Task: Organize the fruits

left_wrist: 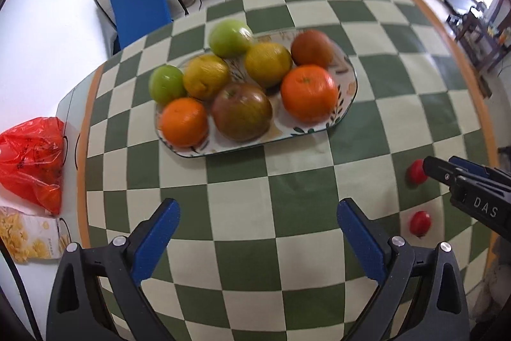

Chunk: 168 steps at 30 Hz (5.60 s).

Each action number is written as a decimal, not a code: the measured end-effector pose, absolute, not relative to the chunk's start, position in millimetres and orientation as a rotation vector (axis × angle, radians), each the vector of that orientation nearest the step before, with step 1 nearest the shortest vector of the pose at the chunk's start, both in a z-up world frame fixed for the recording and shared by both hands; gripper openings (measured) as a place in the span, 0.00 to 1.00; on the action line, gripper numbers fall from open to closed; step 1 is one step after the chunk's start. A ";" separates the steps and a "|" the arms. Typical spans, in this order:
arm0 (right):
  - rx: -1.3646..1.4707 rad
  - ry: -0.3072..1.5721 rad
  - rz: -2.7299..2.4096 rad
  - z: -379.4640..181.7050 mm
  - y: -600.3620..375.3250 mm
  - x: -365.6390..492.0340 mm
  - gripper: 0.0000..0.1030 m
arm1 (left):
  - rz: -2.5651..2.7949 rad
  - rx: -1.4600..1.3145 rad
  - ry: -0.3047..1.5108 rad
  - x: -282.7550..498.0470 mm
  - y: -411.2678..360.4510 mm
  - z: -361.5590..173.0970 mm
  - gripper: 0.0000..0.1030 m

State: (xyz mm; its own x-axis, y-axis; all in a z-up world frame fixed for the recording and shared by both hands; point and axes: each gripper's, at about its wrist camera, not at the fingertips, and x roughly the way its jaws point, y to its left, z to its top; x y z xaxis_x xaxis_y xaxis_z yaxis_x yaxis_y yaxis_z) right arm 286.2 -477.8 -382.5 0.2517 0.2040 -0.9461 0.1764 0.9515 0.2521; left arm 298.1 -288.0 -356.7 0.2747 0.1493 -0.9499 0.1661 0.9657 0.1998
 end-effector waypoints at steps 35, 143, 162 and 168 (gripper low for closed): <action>0.460 1.316 -0.186 -409.6 -580.2 190.1 0.30 | -0.511 0.361 1.605 251.4 -437.1 -447.3 0.25; 0.093 1.097 0.026 -262.4 -394.3 325.6 0.94 | 0.020 -0.016 1.200 336.2 -186.6 -247.1 0.94; 0.073 0.843 0.084 -88.0 -372.8 186.5 0.94 | -0.009 0.022 0.957 206.1 -185.4 -114.0 0.94; 0.078 0.804 0.076 -55.8 -375.9 153.1 0.94 | 0.000 0.020 0.897 180.5 -187.6 -86.1 0.94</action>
State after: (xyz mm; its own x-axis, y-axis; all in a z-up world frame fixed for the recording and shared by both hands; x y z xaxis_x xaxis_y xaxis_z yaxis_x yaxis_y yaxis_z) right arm 153.1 -375.9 -55.8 0.6915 0.0978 -0.7157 -0.0385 0.9944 0.0987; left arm 180.5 -187.6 -86.1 0.6241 0.0087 -0.7813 0.0083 0.9998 0.0178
